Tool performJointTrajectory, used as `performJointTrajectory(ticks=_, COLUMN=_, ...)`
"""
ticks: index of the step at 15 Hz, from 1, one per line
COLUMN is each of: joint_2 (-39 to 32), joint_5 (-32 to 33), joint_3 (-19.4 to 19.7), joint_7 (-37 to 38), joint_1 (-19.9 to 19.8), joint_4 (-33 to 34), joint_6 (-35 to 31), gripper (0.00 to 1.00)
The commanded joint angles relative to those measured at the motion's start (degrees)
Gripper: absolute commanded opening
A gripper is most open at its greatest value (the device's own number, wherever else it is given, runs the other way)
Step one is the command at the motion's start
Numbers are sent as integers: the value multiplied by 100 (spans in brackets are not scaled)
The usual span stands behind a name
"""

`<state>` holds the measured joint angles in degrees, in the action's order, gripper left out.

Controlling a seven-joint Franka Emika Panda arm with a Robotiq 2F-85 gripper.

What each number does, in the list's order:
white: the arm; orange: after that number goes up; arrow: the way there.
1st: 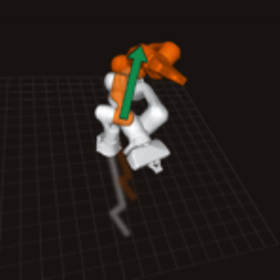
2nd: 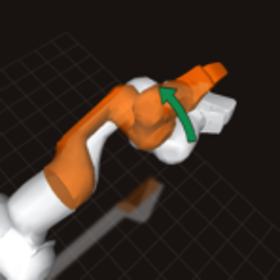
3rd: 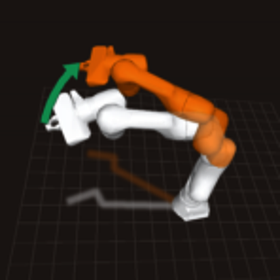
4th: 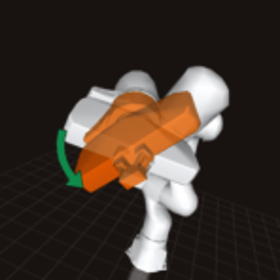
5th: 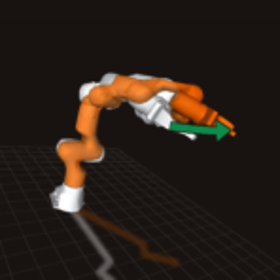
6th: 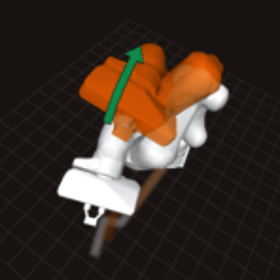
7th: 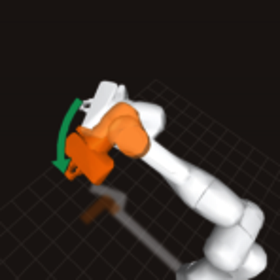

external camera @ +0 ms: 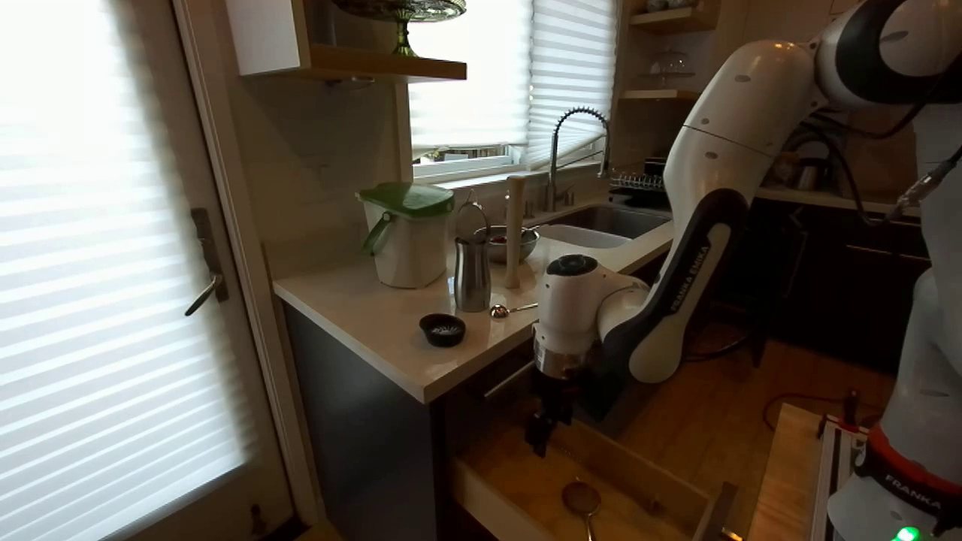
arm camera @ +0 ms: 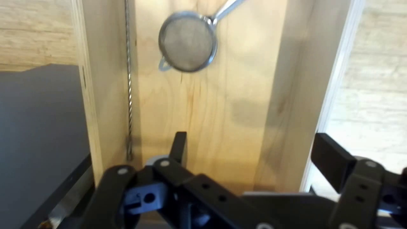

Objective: Close the top left opened drawer

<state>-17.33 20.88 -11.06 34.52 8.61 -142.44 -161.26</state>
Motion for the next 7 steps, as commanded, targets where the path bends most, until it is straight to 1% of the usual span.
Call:
performJointTrajectory(ticks=1, joint_2=599, joint_5=-1318, joint_3=-297, joint_7=-1291, joint_1=89, joint_4=-452, joint_6=795, gripper=100)
performJointTrajectory(ticks=2, joint_2=756, joint_5=-1526, joint_3=-313, joint_7=-1475, joint_1=149, joint_4=-500, joint_6=1100, gripper=100)
performJointTrajectory(ticks=4, joint_2=1004, joint_5=-1678, joint_3=-219, joint_7=-1526, joint_1=277, joint_4=-546, joint_6=1506, gripper=100)
performJointTrajectory(ticks=5, joint_2=1114, joint_5=-1812, joint_3=-217, joint_7=-1619, joint_1=259, joint_4=-562, joint_6=1608, gripper=100)
performJointTrajectory(ticks=6, joint_2=736, joint_5=-1588, joint_3=-126, joint_7=-1431, joint_1=354, joint_4=-350, joint_6=1368, gripper=100)
performJointTrajectory(ticks=7, joint_2=854, joint_5=-1644, joint_3=-140, joint_7=-1475, joint_1=341, joint_4=-373, joint_6=1484, gripper=100)
